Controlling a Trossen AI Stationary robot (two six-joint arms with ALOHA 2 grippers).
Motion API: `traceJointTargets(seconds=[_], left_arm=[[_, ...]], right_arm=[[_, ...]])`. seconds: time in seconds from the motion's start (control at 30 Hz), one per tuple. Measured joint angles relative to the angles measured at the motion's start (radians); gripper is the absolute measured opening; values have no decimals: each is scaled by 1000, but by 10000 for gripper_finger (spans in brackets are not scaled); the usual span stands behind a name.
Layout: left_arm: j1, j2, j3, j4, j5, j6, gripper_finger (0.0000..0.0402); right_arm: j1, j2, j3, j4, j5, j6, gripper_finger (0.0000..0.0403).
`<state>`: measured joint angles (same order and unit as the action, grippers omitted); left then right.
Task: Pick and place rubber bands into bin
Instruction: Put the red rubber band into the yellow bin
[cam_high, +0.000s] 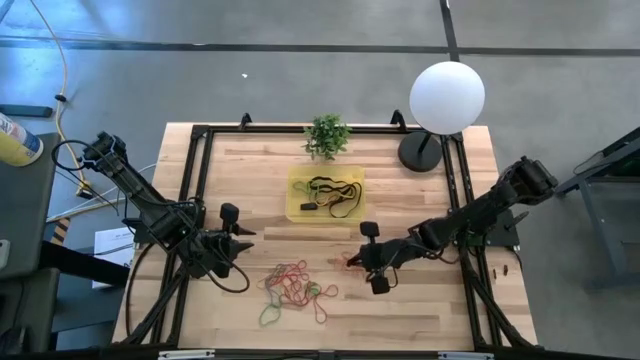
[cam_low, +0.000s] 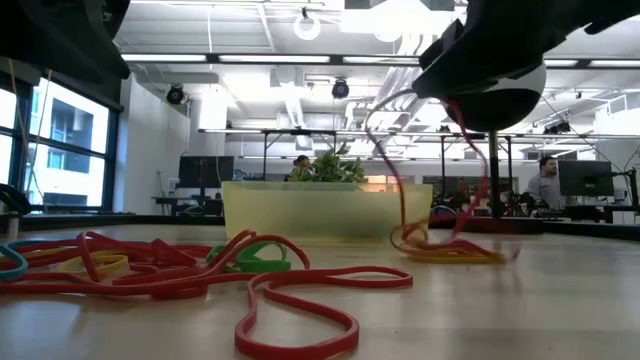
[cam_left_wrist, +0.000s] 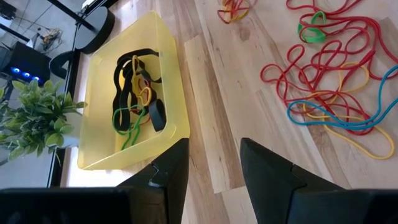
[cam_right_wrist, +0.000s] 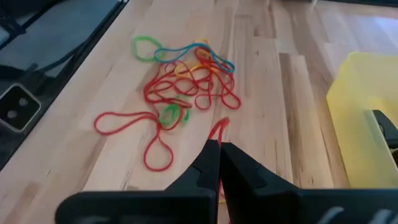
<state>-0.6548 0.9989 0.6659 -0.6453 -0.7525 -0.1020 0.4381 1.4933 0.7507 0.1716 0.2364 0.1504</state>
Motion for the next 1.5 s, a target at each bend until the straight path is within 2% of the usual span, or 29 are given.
traceJointTargets(seconds=[0.2, 0.37, 0.53, 0.73, 0.97, 1.17, 1.33, 1.5], left_arm=[[0, 0, 0, 10, 0, 0, 134], [0, 0, 0, 10, 0, 0, 134], [0, 0, 0, 10, 0, 0, 134], [0, 0, 0, 9, 0, 0, 134], [0, 0, 0, 9, 0, 0, 134], [0, 0, 0, 9, 0, 0, 134], [0, 0, 0, 10, 0, 0, 134], [0, 0, 0, 16, -19, 0, 134]], right_arm=[[0, 0, 0, -2, 29, -18, 1], [7, 0, 0, 9, 98, -65, 1], [8, -9, 0, 76, 91, -135, 1], [30, -73, 0, 214, 76, -310, 0], [47, -180, 0, 224, 120, -392, 0], [46, -199, 0, 201, 195, -438, 0], [4, -199, 0, 201, 258, -507, 0], [-107, -199, 0, 186, 276, -534, 0]])
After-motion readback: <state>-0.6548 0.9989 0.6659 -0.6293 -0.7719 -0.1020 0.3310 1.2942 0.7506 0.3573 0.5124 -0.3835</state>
